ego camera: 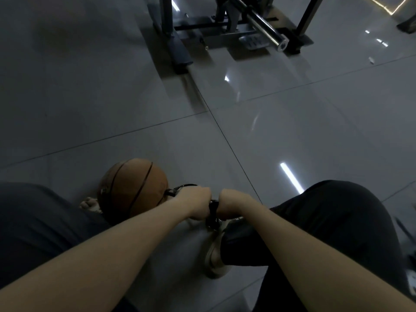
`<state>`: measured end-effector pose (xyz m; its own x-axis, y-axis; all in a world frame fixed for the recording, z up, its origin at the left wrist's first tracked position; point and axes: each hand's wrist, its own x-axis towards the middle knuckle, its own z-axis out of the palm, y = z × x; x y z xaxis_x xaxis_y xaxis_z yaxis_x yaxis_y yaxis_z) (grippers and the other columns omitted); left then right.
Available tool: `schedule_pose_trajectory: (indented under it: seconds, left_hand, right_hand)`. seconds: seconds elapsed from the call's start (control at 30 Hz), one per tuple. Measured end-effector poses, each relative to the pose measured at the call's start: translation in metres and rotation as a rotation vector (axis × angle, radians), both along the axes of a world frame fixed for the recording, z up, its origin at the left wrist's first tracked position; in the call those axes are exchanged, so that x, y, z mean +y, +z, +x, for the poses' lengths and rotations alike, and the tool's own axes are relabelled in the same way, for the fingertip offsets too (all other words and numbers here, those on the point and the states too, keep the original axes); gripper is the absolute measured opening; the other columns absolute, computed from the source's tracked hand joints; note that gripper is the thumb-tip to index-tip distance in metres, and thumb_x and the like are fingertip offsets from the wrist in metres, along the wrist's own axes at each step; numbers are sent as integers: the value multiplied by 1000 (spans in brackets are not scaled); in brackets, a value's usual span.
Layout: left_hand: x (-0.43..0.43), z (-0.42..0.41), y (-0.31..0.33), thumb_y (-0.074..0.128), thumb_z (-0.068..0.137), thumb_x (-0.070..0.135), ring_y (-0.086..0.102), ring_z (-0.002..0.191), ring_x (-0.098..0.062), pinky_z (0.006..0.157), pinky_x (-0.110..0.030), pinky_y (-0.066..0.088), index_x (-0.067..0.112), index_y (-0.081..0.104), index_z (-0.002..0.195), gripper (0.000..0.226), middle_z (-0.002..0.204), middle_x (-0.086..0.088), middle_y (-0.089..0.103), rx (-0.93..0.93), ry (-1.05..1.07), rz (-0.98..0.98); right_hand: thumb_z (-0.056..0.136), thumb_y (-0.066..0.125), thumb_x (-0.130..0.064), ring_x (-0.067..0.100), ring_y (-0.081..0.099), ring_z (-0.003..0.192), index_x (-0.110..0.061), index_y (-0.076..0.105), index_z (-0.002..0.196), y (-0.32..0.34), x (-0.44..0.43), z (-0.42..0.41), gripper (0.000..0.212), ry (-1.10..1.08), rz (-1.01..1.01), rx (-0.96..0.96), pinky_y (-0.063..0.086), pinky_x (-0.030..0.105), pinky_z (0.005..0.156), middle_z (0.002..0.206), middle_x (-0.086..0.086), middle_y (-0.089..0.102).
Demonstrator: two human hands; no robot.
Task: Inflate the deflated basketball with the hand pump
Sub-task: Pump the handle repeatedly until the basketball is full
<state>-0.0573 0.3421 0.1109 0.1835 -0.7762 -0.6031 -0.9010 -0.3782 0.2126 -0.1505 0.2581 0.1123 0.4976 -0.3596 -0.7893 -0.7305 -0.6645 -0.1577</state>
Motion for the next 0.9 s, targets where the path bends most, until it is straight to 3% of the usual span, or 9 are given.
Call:
schedule_pose_trajectory:
  seconds: [0.17, 0.27, 0.33, 0.4, 0.6, 0.73, 0.9]
  left_hand:
    - [-2, -7, -3, 57, 86, 24, 56, 74, -26, 77, -45, 58, 19, 48, 79, 12, 91, -8, 65, -40, -76, 26]
    - [-6, -10, 9, 58, 89, 29, 63, 83, -28, 73, -39, 54, 16, 57, 93, 14, 99, -8, 67, -31, -97, 25]
    - [-13, -6, 30, 59, 90, 32, 63, 83, -27, 68, -33, 47, 16, 58, 90, 16, 99, -8, 67, -32, -79, -7]
    - [-22, 3, 62, 62, 89, 35, 57, 68, -21, 62, -30, 43, 18, 52, 75, 24, 87, -5, 65, -22, -35, -52]
    - [-28, 37, 152, 71, 82, 23, 54, 57, -17, 53, -29, 42, 15, 71, 78, 9, 65, 0, 61, 103, 109, -213]
    - [-20, 36, 126, 68, 85, 22, 52, 56, -16, 51, -28, 41, 16, 65, 72, 15, 64, 0, 58, 102, 110, -117]
    - [-22, 24, 68, 64, 87, 27, 51, 54, -18, 50, -29, 40, 16, 52, 66, 26, 63, -1, 55, 55, 75, -89]
  right_hand:
    - [82, 63, -28, 27, 58, 75, -11, 53, 83, -7, 0, -10, 19, -24, -15, 17, 47, 35, 66, 76, 5, 55]
    - [79, 70, -26, 28, 60, 79, -12, 56, 90, 6, 0, -13, 23, -1, -24, 35, 52, 36, 72, 83, 8, 58]
    - [78, 74, -22, 26, 60, 67, -8, 59, 80, 27, -7, -9, 20, -1, -25, 30, 52, 34, 63, 76, 10, 60]
    - [78, 77, -18, 20, 53, 52, -5, 61, 73, 61, -22, 0, 21, -41, 5, 10, 47, 29, 50, 64, 8, 57]
    - [78, 75, -15, 16, 39, 46, -5, 66, 77, 161, -43, 23, 13, -89, 1, -156, 34, 25, 45, 57, 3, 48]
    - [83, 71, -13, 13, 42, 47, -3, 67, 86, 135, -24, 30, 11, -37, -18, -78, 36, 22, 42, 60, 3, 50]
    - [80, 72, -9, 16, 47, 45, -8, 59, 66, 77, -21, 24, 19, 0, -39, -27, 38, 22, 41, 57, 6, 53]
